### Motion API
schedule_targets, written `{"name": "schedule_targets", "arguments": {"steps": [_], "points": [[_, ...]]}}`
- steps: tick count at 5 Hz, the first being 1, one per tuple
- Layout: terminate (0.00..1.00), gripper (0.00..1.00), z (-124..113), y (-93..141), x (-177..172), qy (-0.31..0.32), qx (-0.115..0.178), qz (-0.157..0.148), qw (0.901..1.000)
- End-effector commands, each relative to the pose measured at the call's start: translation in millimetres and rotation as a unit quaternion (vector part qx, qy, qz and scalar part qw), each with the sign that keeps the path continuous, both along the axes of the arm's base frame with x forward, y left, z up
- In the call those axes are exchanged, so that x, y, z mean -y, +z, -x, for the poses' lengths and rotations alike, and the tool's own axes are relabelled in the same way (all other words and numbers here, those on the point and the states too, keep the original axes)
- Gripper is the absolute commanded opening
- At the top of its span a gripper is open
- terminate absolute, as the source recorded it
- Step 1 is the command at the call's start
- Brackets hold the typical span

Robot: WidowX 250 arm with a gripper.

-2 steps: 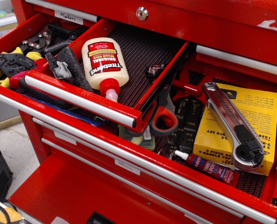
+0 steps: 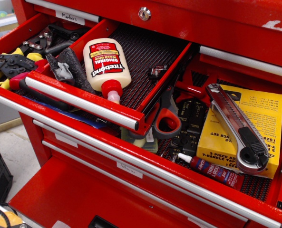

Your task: Pick up box cutter and put into drawer

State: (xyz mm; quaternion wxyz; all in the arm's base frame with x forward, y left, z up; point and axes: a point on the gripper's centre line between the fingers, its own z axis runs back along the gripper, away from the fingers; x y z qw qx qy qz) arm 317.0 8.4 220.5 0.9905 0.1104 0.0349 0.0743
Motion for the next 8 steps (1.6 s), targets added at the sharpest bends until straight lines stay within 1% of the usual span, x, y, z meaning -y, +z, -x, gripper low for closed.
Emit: {"name": "schedule_targets", "arguments": {"steps": [1, 2, 3, 4, 5, 6, 7, 8], "points": [[0.00, 1.00, 19, 12, 92, 0.211, 0.038, -0.024, 0.9764], [0.00, 1.00, 26, -17, 142, 0.233, 0.045, -0.003, 0.9714], [0.00, 1.00, 23, -47, 165, 0.247, 0.063, 0.028, 0.9664], [0.00, 1.00, 6, -71, 168, 0.232, 0.075, 0.061, 0.9679], [0.00, 1.00, -10, -95, 171, 0.233, 0.087, 0.046, 0.9674], [0.00, 1.00, -14, -113, 162, 0.240, 0.093, 0.042, 0.9655], [0.00, 1.00, -11, -118, 154, 0.244, 0.092, 0.027, 0.9650], [0.00, 1.00, -4, -116, 150, 0.251, 0.090, 0.020, 0.9636]]}}
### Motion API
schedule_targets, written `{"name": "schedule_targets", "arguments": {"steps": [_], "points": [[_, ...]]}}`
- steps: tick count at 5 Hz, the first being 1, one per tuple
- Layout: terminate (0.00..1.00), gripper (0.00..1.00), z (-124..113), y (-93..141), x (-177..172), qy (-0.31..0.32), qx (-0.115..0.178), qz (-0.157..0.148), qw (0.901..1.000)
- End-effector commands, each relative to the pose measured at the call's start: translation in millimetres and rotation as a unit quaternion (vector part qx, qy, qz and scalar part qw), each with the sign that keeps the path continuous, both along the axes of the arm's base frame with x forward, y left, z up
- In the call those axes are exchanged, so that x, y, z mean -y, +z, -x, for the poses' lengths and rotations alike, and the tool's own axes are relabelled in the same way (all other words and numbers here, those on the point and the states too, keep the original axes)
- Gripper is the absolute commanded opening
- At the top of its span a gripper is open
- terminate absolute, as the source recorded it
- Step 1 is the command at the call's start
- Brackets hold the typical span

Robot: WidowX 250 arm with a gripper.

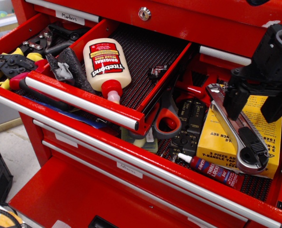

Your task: Pick up box cutter and put into drawer

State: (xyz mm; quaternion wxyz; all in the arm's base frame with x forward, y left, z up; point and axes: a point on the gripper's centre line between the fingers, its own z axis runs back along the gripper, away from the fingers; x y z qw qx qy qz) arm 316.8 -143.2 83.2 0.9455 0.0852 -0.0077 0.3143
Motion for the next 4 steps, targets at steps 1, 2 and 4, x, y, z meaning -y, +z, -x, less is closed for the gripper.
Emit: {"name": "schedule_targets", "arguments": {"steps": [1, 2, 4], "points": [[0.00, 1.00, 1, 15, -5, 0.020, 0.031, 0.017, 0.9992], [0.00, 1.00, 5, 8, -9, 0.022, 0.040, 0.029, 0.9985], [0.00, 0.00, 8, 9, -1, 0.020, 0.045, 0.051, 0.9975]]}}
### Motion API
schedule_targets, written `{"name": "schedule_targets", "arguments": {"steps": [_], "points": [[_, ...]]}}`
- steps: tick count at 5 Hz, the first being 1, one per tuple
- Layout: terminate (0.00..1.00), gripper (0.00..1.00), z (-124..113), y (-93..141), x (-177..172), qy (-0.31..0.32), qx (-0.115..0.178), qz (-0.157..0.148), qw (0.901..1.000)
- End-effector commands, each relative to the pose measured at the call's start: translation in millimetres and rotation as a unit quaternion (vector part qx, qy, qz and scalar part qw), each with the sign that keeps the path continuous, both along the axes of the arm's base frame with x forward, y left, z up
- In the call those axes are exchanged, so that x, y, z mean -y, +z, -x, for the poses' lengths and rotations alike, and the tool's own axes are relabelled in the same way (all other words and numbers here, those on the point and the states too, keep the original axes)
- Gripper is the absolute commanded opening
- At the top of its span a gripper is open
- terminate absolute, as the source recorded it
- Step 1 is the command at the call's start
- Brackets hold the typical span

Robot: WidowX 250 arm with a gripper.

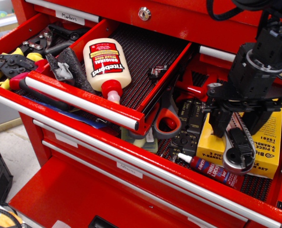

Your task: Pick up box cutter and put into drawer

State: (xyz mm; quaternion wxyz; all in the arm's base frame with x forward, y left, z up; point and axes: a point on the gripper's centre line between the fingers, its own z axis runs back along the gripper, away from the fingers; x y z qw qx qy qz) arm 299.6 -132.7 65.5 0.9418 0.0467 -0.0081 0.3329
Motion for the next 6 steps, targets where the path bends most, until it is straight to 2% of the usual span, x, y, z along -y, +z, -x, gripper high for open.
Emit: {"name": "schedule_targets", "arguments": {"steps": [1, 2, 3, 4, 5, 6], "points": [[0.00, 0.00, -5, 56, 13, -0.004, 0.008, 0.010, 0.9999], [0.00, 0.00, 7, 104, 23, 0.034, -0.034, -0.033, 0.9983], [0.00, 0.00, 14, 135, 16, 0.066, -0.040, -0.077, 0.9940], [0.00, 0.00, 14, 147, -14, 0.085, -0.020, -0.107, 0.9905], [0.00, 0.00, 4, 149, -58, 0.094, 0.004, -0.101, 0.9904], [0.00, 0.00, -6, 141, -92, 0.082, 0.043, -0.114, 0.9891]]}}
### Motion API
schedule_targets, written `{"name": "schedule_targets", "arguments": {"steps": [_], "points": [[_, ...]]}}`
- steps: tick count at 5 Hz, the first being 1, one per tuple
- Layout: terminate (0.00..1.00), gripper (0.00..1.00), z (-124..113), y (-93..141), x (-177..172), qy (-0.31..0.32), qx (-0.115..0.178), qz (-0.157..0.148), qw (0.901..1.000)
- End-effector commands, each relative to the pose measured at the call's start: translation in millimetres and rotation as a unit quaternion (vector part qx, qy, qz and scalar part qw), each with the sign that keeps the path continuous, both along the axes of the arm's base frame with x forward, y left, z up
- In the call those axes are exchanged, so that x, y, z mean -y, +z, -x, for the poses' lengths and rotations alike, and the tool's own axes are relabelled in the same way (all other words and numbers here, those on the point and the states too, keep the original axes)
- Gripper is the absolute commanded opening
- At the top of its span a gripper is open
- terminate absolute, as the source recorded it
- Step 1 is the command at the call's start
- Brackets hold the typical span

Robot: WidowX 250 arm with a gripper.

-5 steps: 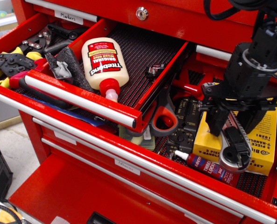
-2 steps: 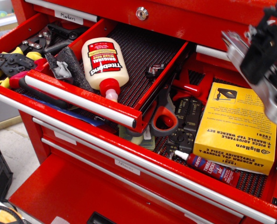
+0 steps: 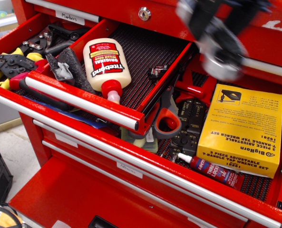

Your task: Pick up box cutter and put into drawer

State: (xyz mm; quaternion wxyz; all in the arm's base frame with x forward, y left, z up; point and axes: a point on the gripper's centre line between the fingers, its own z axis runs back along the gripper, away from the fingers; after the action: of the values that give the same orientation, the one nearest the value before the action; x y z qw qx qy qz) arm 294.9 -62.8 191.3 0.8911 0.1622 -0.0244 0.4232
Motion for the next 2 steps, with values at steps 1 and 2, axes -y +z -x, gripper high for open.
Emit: {"name": "schedule_targets", "arguments": {"steps": [1, 2], "points": [[0.00, 0.00, -20.8, 0.5, -52.5, -0.057, 0.066, 0.010, 0.9962], [0.00, 1.00, -20.8, 0.5, -52.5, -0.057, 0.066, 0.010, 0.9962]]}}
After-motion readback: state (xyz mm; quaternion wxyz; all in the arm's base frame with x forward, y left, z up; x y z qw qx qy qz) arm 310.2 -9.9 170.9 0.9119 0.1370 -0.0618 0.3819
